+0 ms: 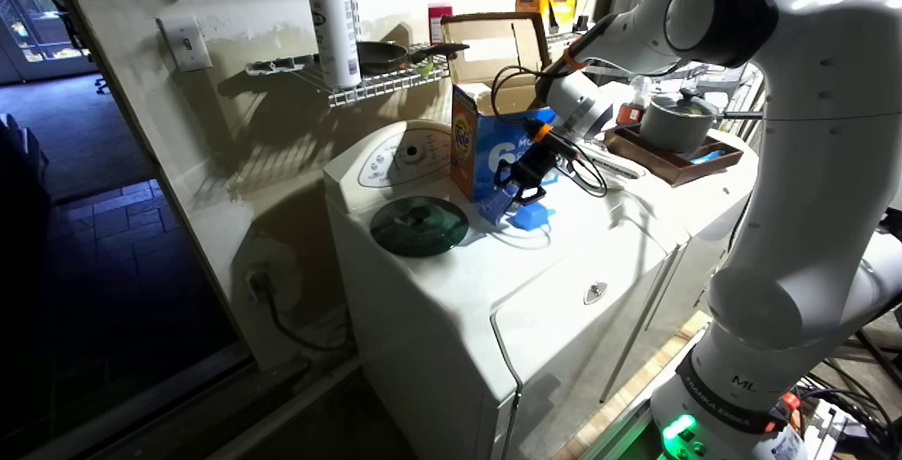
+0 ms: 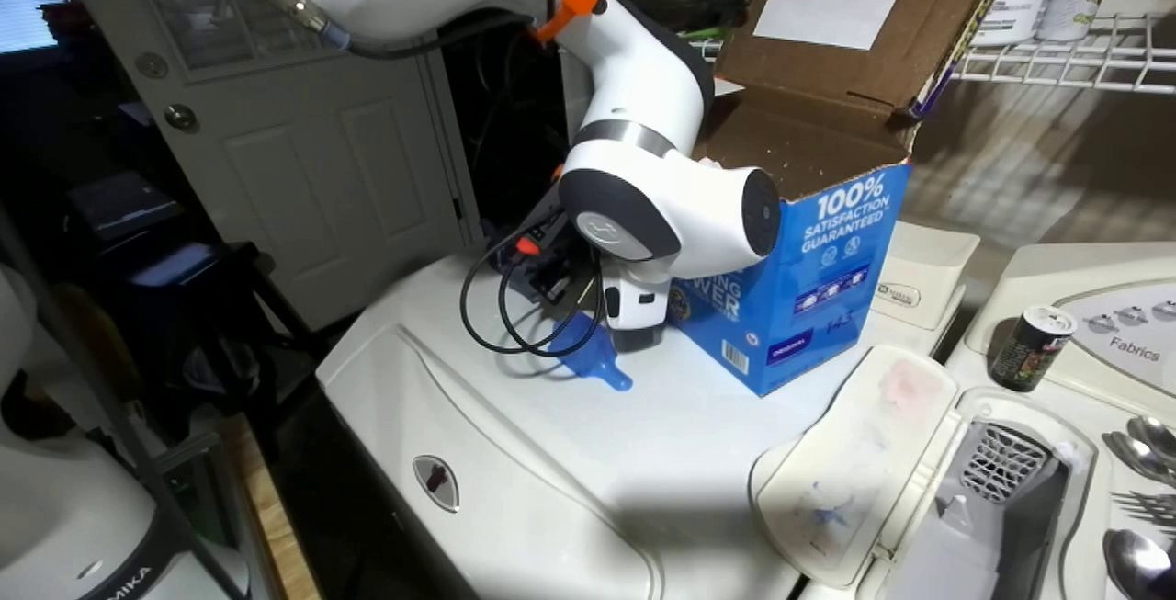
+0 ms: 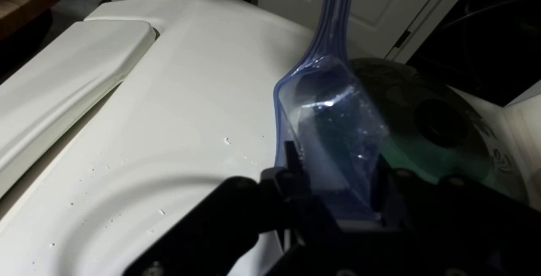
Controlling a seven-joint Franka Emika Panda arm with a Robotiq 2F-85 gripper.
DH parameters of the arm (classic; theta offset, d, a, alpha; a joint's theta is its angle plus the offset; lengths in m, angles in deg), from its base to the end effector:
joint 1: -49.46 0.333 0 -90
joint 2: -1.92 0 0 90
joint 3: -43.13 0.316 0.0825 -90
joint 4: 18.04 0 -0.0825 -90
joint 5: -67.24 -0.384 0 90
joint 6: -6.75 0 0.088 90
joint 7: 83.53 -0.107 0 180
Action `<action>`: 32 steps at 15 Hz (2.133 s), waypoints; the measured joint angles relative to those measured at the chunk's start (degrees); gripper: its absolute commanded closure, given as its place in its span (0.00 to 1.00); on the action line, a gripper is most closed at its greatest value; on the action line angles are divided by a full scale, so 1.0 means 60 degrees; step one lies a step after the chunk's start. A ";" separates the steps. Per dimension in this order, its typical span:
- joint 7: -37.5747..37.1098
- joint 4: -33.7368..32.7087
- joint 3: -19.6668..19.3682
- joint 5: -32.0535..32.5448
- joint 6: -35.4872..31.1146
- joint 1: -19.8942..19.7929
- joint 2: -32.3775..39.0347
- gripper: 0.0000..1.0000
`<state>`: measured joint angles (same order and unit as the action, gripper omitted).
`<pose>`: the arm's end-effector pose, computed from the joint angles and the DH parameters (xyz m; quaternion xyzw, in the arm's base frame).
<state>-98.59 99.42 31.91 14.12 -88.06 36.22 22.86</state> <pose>0.5120 -0.1443 0.2525 -0.7272 0.4790 0.2933 0.3946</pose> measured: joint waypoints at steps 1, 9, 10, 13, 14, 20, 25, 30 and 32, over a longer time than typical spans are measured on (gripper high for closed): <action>0.0066 0.0060 0.0001 0.0003 0.0000 0.0011 0.0000 0.61; 0.1546 0.0638 0.0070 0.0249 -0.0667 0.0407 -0.0135 0.68; 0.1849 0.0674 0.0103 0.0290 -0.0772 0.0454 -0.0200 0.68; 0.2908 0.0818 0.0226 0.0305 -0.1113 0.0561 -0.0378 0.65; 0.3243 0.0883 0.0263 0.0305 -0.1199 0.0578 -0.0437 0.64; 0.4760 0.1180 0.0349 0.0318 -0.1552 0.0606 -0.0714 0.56; 0.5660 0.1483 0.0380 0.0318 -0.1902 0.0610 -0.0969 0.59; 0.6108 0.1674 0.0379 0.0314 -0.2091 0.0601 -0.1129 0.56; 0.6286 0.1722 0.0374 0.0312 -0.2140 0.0578 -0.1168 0.54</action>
<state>-60.87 109.75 34.15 15.99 -100.90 39.68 15.86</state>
